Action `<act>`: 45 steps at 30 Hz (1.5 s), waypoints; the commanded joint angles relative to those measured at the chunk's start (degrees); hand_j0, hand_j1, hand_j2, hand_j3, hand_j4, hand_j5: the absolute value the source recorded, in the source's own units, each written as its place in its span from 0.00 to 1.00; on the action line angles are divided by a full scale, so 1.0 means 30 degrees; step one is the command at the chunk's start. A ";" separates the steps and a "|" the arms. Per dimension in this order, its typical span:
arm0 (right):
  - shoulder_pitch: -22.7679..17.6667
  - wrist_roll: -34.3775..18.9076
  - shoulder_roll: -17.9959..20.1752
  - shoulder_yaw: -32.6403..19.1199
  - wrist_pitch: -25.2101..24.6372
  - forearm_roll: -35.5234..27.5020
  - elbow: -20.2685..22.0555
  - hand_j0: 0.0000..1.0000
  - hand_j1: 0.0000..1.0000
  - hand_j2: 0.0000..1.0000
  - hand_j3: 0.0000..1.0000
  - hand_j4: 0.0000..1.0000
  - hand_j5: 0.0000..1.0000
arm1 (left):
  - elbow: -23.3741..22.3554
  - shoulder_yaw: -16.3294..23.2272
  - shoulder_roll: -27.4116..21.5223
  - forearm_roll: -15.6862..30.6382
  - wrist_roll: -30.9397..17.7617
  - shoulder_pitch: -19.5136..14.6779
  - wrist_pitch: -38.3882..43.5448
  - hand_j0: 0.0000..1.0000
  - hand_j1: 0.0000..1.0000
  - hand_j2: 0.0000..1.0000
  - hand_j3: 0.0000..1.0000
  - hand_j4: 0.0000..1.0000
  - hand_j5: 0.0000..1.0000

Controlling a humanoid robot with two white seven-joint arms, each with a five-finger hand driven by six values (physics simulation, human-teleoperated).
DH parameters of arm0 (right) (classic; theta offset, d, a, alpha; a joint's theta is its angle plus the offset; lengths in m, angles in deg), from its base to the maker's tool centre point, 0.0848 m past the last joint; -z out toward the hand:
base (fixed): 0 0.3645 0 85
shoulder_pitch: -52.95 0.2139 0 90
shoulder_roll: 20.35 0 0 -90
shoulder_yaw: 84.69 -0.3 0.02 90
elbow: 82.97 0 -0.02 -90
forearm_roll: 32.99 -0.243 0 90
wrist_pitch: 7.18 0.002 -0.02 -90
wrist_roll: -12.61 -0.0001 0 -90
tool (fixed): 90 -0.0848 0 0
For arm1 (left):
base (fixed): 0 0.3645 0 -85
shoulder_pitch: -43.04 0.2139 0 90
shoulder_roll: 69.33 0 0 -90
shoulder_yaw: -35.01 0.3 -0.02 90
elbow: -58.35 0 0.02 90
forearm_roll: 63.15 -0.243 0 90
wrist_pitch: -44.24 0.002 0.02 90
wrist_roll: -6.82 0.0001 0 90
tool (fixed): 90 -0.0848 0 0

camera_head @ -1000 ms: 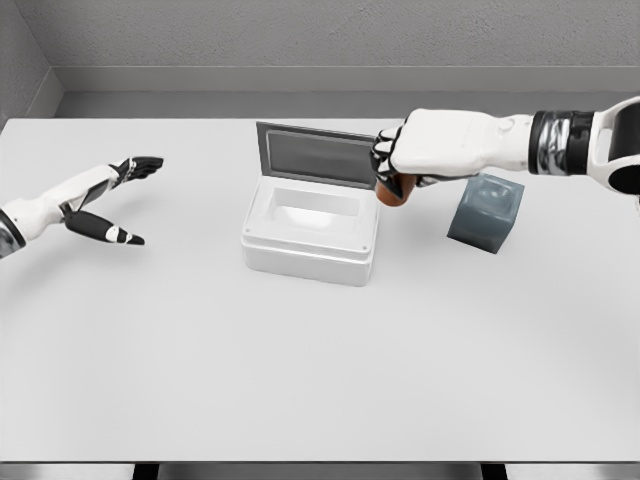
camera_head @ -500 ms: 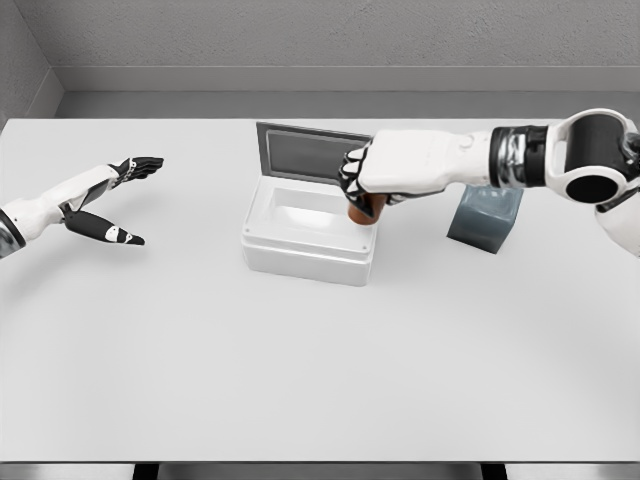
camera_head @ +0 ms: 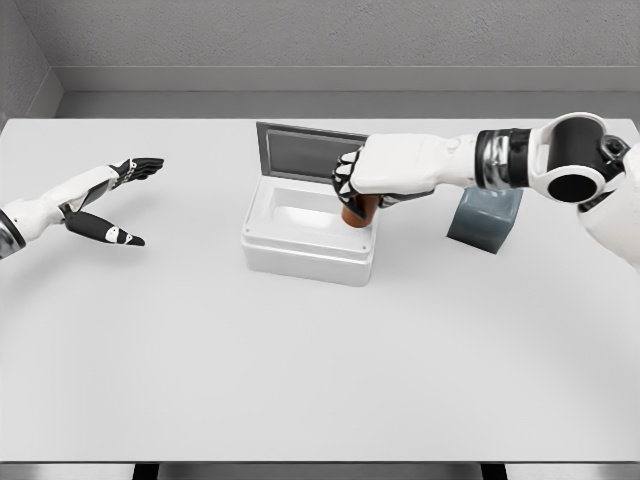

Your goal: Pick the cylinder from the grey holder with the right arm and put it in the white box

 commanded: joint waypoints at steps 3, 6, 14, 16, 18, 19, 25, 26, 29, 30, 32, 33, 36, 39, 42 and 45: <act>0.0000 0.0017 -0.0171 -0.0017 -0.0058 -0.0083 -0.0403 0.27 0.27 0.27 0.27 0.27 0.27 | -0.0009 -0.0036 -0.0011 0.0140 0.0002 0.0000 0.0029 1.00 1.00 1.00 1.00 1.00 1.00; 0.0088 0.0017 -0.0200 -0.0075 -0.0058 -0.0053 -0.0521 0.48 0.48 0.48 0.48 0.48 0.48 | 0.0020 -0.0036 -0.0011 0.0140 0.0002 0.0000 0.0029 1.00 1.00 1.00 1.00 1.00 1.00; 0.0117 0.0017 0.0004 -0.0251 -0.0058 0.0035 -0.0111 1.00 1.00 1.00 1.00 1.00 1.00 | 0.0020 -0.0036 -0.0012 0.0140 0.0002 0.0000 0.0029 1.00 1.00 1.00 1.00 1.00 1.00; 0.0030 0.0017 0.0502 -0.0485 -0.0058 0.0005 0.0006 1.00 1.00 1.00 1.00 1.00 1.00 | 0.0020 -0.0036 -0.0041 0.0140 0.0002 0.0000 0.0029 1.00 1.00 1.00 1.00 1.00 1.00; -0.0204 0.0017 0.1438 -0.1421 -0.0058 -0.0112 0.0065 1.00 1.00 1.00 1.00 1.00 1.00 | 0.0020 -0.0036 -0.0041 0.0140 0.0002 0.0000 0.0029 1.00 1.00 1.00 1.00 1.00 1.00; -0.0234 0.0017 0.1908 -0.1628 -0.0058 -0.0141 0.0094 1.00 1.00 1.00 1.00 1.00 1.00 | 0.0020 -0.0036 -0.0041 0.0140 0.0002 0.0000 0.0029 1.00 1.00 1.00 1.00 1.00 1.00; -0.1668 0.0017 0.4691 -0.2799 -0.0058 -0.1254 0.0856 1.00 1.00 1.00 1.00 1.00 1.00 | 0.0020 -0.0036 -0.0041 0.0140 0.0002 0.0000 0.0029 1.00 1.00 1.00 1.00 1.00 1.00; -0.2021 0.0017 0.5131 -0.2800 -0.0058 -0.1313 0.0856 1.00 1.00 1.00 1.00 1.00 1.00 | 0.0020 -0.0036 -0.0041 0.0140 0.0002 0.0000 0.0029 1.00 1.00 1.00 1.00 1.00 1.00; -0.2636 0.0017 0.6653 -0.2859 -0.0058 -0.1313 0.0797 1.00 1.00 1.00 1.00 1.00 1.00 | 0.0020 -0.0036 -0.0070 0.0169 0.0002 -0.0029 0.0029 1.00 1.00 1.00 1.00 1.00 1.00; -0.2900 0.0017 0.6977 -0.3004 -0.0058 -0.1342 0.0739 1.00 1.00 1.00 1.00 1.00 1.00 | 0.0137 -0.0036 -0.0070 0.0315 -0.0027 -0.0088 0.0029 1.00 1.00 1.00 1.00 1.00 1.00; -0.3163 0.0017 0.7533 -0.3239 -0.0058 -0.1342 0.0621 1.00 1.00 1.00 1.00 1.00 1.00 | 0.0489 -0.0065 0.0018 0.0345 -0.0057 -0.0263 0.0029 1.00 1.00 1.00 1.00 1.00 1.00; -0.3193 0.0017 0.7768 -0.3239 -0.0058 -0.1371 0.0504 1.00 1.00 1.00 1.00 1.00 1.00 | 0.0489 -0.0124 0.0018 0.0403 -0.0057 -0.0439 0.0029 1.00 1.00 1.00 1.00 1.00 1.00; -0.3428 0.0017 0.7974 -0.3679 -0.0058 -0.1372 -0.0023 1.00 1.00 1.00 1.00 1.00 1.00 | 0.0313 -0.0124 0.1131 0.0286 -0.0057 -0.1171 0.0122 1.00 1.00 1.00 1.00 1.00 1.00; -0.3604 0.0017 0.8237 -0.3796 -0.0058 -0.1372 -0.0023 1.00 1.00 1.00 1.00 1.00 1.00 | 0.0284 -0.0153 0.1863 0.0404 -0.0057 -0.1728 0.0972 1.00 1.00 1.00 1.00 1.00 1.00; -0.3604 0.0017 0.8266 -0.3796 -0.0058 -0.1372 -0.0023 1.00 1.00 1.00 1.00 1.00 1.00 | -0.0009 -0.0241 0.3182 0.1426 -0.2232 -0.2461 0.2408 1.00 1.00 1.00 1.00 1.00 1.00; -0.3604 0.0017 0.8266 -0.3796 -0.0058 -0.1372 -0.0023 1.00 1.00 1.00 1.00 1.00 1.00 | 0.0020 -0.0651 0.3533 0.3128 -0.2232 -0.2666 0.3316 1.00 1.00 1.00 1.00 1.00 1.00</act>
